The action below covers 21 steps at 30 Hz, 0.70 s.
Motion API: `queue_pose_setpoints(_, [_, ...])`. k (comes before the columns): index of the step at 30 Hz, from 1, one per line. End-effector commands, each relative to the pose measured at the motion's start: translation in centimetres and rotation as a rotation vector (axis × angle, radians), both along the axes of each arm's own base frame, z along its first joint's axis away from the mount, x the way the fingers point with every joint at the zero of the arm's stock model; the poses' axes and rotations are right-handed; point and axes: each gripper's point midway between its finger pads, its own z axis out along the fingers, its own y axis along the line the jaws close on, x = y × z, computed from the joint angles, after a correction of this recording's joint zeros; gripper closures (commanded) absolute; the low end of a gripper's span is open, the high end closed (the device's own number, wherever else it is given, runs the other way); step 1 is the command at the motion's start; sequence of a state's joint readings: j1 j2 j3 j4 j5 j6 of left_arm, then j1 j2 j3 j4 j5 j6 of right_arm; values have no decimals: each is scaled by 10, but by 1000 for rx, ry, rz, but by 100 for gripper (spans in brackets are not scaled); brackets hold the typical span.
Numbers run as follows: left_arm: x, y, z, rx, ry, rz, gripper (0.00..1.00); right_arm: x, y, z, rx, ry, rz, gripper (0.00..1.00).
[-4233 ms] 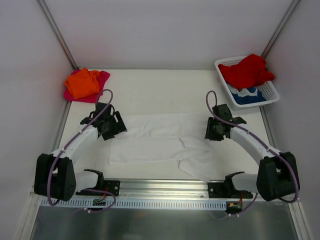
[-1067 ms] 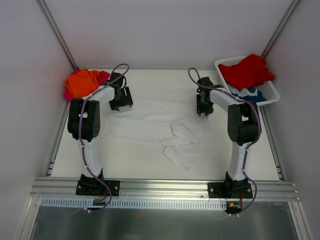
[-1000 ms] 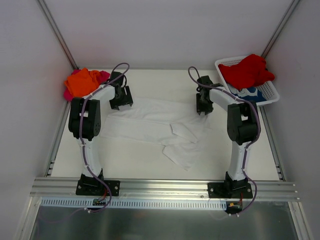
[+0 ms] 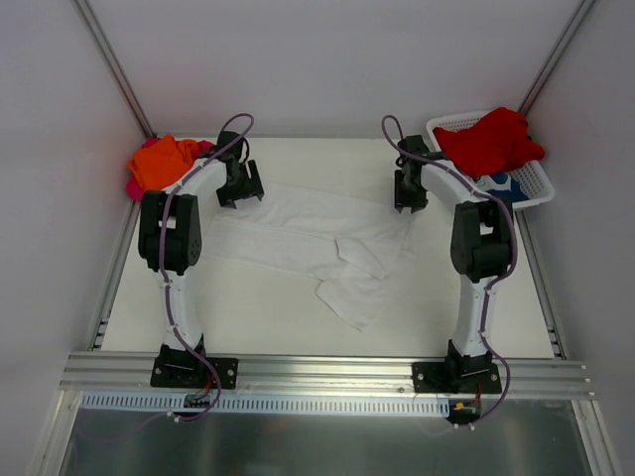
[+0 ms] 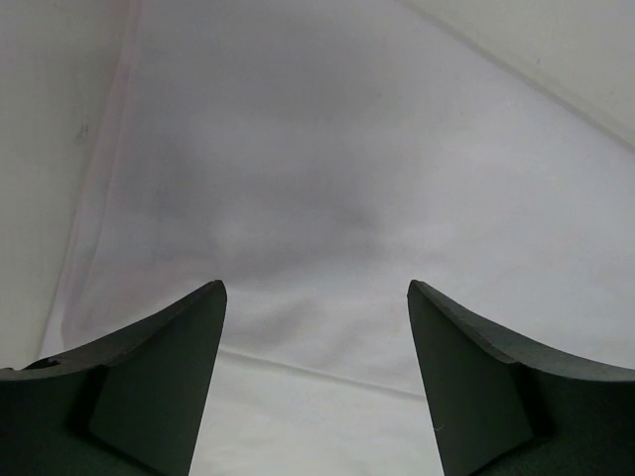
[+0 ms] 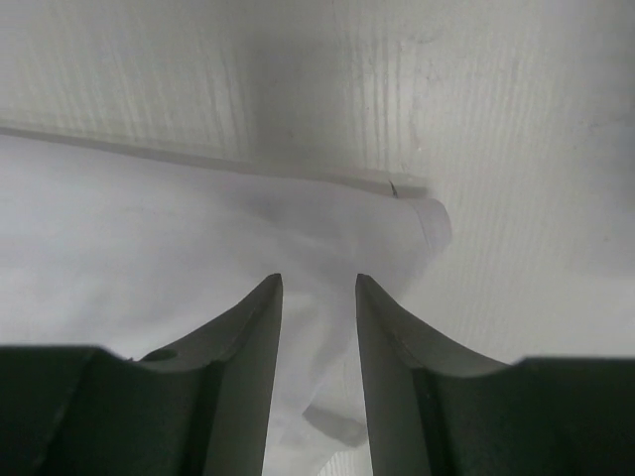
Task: Fold and stack the t-shirts
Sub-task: Grap the side of the flattened tshirt closest away from the robot with both arms
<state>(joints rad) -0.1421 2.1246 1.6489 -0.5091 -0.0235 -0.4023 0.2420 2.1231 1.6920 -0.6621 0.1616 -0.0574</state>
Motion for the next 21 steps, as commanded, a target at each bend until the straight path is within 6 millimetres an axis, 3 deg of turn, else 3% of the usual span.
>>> queue_pose_setpoints(1, [-6,4,51,-10,-88,-10,25,-4,2,61,13,-118,6,61])
queue_pose_setpoints(5, [-14,3,77,-12,-139,-12,24,-16,15,82,10,-151,39,60])
queue_pose_setpoints(10, [-23,2,88,-14,-157,-11,24,-34,45,84,21,-137,102,60])
queue_pose_setpoints(15, [-28,0,86,-19,-149,-16,24,-49,67,55,24,-76,134,60])
queue_pose_setpoints(21, [-34,0,84,-16,-141,-23,24,-51,58,11,-21,-2,120,60])
